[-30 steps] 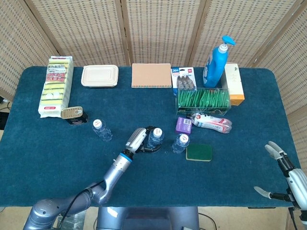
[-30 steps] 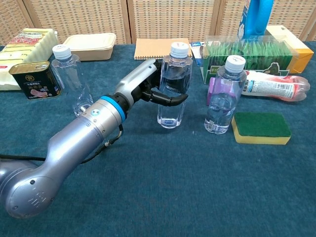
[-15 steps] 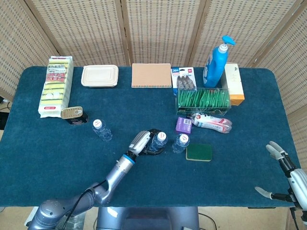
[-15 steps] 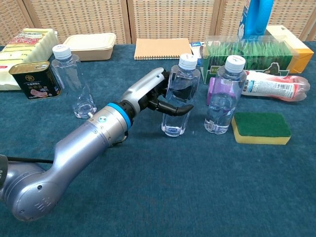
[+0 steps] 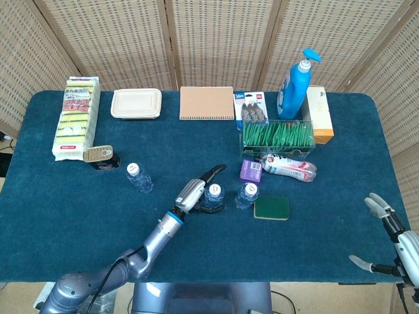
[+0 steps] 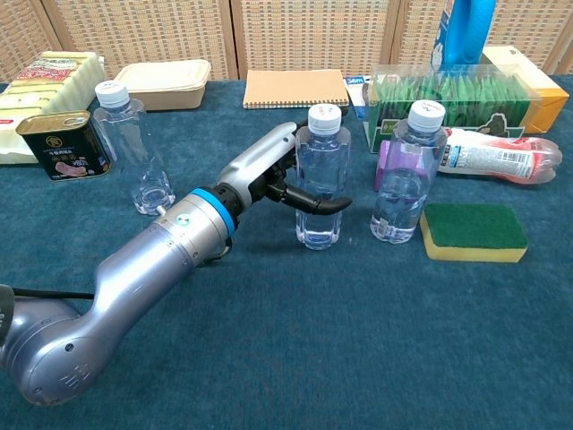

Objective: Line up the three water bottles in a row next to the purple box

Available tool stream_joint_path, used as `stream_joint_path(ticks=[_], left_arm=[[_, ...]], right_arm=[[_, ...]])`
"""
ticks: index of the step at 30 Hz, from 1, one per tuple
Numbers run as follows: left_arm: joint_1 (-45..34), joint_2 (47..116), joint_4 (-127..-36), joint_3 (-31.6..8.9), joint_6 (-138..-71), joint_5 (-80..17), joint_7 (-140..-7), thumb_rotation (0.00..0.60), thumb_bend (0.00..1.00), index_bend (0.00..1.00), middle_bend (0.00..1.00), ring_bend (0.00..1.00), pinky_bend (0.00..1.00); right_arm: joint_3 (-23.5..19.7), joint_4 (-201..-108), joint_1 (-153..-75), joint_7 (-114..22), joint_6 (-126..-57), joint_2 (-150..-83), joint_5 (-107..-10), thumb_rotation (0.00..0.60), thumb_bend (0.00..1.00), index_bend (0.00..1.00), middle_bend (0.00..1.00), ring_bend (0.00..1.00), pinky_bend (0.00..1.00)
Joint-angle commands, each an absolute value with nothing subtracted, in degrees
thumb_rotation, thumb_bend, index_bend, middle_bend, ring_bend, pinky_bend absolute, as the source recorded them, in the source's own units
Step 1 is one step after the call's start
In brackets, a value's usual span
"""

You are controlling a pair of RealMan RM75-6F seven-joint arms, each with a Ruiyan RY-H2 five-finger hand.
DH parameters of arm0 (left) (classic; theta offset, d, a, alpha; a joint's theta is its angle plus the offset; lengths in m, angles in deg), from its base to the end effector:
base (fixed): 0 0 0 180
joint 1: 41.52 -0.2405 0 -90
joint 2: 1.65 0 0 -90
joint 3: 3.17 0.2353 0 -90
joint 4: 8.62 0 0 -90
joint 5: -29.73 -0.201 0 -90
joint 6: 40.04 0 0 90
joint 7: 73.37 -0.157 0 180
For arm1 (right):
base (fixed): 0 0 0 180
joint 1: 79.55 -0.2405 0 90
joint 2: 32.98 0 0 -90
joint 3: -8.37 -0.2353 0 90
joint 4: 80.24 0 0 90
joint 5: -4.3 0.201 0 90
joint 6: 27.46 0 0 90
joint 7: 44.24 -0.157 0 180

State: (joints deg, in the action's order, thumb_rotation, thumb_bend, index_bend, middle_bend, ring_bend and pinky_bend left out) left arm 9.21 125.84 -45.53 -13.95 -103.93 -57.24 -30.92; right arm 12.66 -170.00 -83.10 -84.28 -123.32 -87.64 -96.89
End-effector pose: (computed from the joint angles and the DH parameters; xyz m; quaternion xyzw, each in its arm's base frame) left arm -0.0502 0.3261 -0.1378 -0.5984 -0.5285 -0.5841 0.1461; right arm -0.2721 -0.1561 0.1996 0.5557 -0.4855 0.5512 0.3894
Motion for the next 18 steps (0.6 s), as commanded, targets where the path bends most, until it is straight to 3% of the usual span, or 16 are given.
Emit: stream_joint_path(ticks=[1, 8, 18], left_arm=[[8.99, 125.99, -44.98, -13.57, -104.27, -57.4, -31.2, 0.6, 0.2, 0.0, 0.01, 0.07, 0.33], [7.25, 125.08, -45.68, -12.58, -106.89, -57.81, -30.78, 0.6, 0.14, 0.0, 0.0, 0.0, 0.27], [3.05, 116.47, -58.44, -10.46, -113.35, -60.08, -32.52, 0.6, 0.14, 0.0, 0.0, 0.0, 0.21]], right_arm=[[12.66, -170.08, -83.11, -84.19, -123.32, -87.62, -96.96, 0.6, 0.0, 0.01, 0.0, 0.0, 0.18], [12.58, -170.02, -82.82, -84.44, -123.85, -87.45, -96.89, 0.6, 0.0, 0.01, 0.0, 0.0, 0.18], [12.91, -170.8, -82.35, -83.23, -124.73, -87.21, -98.12, 0.6, 0.0, 0.01, 0.0, 0.0, 0.18]])
